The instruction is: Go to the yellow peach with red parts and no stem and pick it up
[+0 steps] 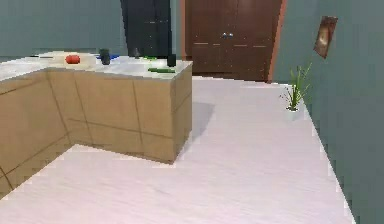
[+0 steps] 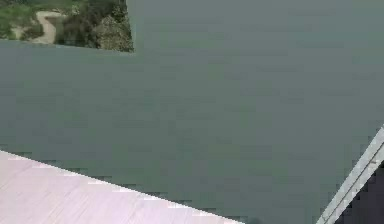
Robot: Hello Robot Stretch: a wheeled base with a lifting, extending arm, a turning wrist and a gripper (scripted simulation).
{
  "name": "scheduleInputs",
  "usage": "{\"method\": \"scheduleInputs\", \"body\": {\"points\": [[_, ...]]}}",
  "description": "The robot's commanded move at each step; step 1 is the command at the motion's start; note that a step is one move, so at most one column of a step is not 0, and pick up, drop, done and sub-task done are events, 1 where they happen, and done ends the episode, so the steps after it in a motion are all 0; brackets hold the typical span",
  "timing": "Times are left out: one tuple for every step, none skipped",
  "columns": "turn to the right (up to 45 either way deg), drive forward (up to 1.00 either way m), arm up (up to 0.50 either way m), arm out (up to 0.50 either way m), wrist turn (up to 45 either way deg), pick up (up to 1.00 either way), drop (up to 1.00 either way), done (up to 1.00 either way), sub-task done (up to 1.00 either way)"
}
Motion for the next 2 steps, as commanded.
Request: {"method": "scheduleInputs", "body": {"points": [[-36.0,0.0,0.0,0.0,0.0,0.0,0.0,0.0,0.0],[0.0,1.0,0.0,0.0,0.0,0.0,0.0,0.0,0.0]]}}
